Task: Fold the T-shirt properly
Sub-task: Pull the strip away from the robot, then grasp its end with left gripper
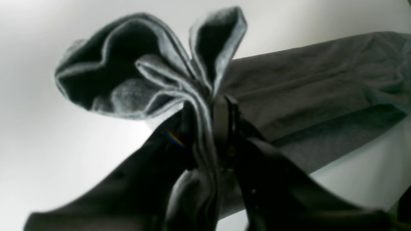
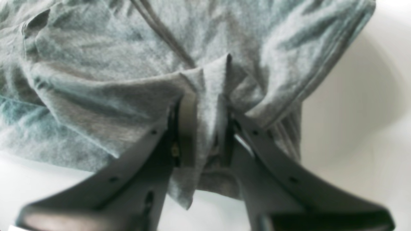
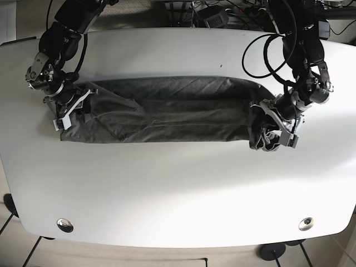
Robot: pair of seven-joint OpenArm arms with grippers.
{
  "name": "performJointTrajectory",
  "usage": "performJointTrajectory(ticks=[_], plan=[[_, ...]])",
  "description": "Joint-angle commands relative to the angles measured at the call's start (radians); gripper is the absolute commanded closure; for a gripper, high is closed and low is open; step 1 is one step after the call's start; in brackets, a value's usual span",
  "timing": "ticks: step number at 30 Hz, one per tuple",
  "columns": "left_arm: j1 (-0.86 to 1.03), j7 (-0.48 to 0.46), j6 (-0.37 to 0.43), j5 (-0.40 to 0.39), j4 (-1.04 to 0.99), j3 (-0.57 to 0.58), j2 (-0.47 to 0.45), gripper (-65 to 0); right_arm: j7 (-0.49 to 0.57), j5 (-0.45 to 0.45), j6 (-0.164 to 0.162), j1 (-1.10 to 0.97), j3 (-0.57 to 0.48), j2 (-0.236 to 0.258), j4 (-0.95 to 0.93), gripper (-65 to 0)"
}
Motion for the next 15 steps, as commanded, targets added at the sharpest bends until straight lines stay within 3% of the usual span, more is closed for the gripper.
performJointTrajectory(ticks=[1,6,10,15], plan=[[-0.018,-0.019,0.027,-0.023,0.05,0.047,0.014,-4.2,0.023,0.011,0.001,0.017,0.002,0.014,0.018,-10.1],[-0.024,-0.019,0.041,-0.012,0.047,0.161,0.088,-4.2,0.061,0.01,0.001,0.051,0.0,0.02,-0.072,-10.1],[-0.049,-0.019,0.041,0.129,0.047,0.29,0.135,-4.3,0.142,0.01,0.001,0.085,-0.001,0.055,-0.247,-10.1],[-0.049,-0.02,0.041,0.149,0.03,0.394,0.137,-4.3,0.144,0.011,0.001,0.085,-0.001,0.066,-0.261,-10.1]])
